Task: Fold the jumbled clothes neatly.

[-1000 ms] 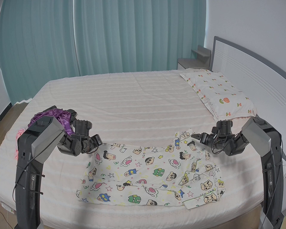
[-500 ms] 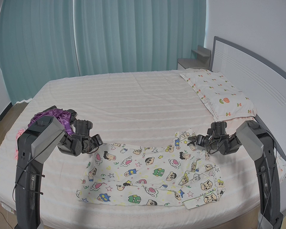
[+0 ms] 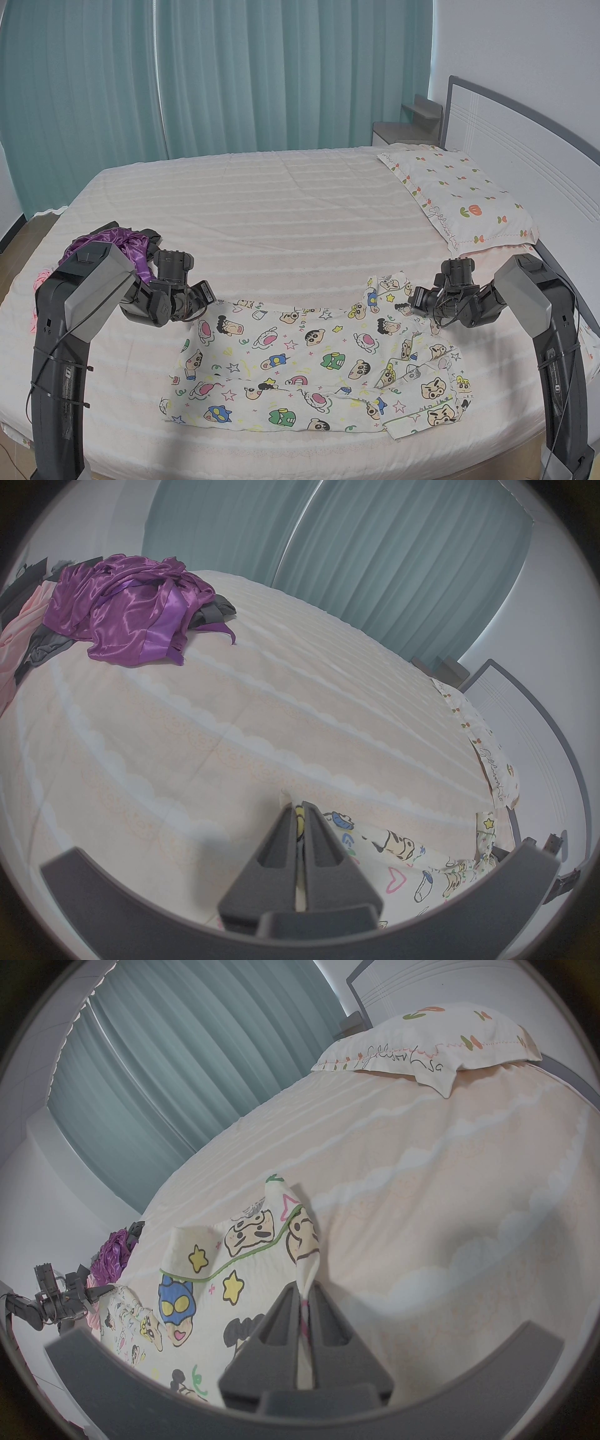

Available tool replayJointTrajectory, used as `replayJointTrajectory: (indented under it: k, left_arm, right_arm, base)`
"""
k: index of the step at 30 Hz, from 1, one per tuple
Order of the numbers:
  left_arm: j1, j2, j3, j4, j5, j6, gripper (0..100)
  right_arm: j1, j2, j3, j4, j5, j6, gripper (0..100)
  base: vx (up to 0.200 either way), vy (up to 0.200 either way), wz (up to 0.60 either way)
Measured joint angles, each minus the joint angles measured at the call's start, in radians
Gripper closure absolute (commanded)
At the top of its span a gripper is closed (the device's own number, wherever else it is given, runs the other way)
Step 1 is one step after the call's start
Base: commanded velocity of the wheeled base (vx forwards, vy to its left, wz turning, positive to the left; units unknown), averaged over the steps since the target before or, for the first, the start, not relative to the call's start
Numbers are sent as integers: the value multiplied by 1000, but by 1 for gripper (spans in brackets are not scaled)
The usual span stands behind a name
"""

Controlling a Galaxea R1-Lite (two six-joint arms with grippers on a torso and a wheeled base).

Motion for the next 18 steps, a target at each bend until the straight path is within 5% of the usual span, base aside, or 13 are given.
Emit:
replayJointTrajectory:
  k: [18]
  left_arm:
    - [0, -74, 48, 8, 61, 8, 100]
  right_arm:
    - [-25, -135, 253, -228, 197, 1, 100]
  base:
    - [0, 0, 0]
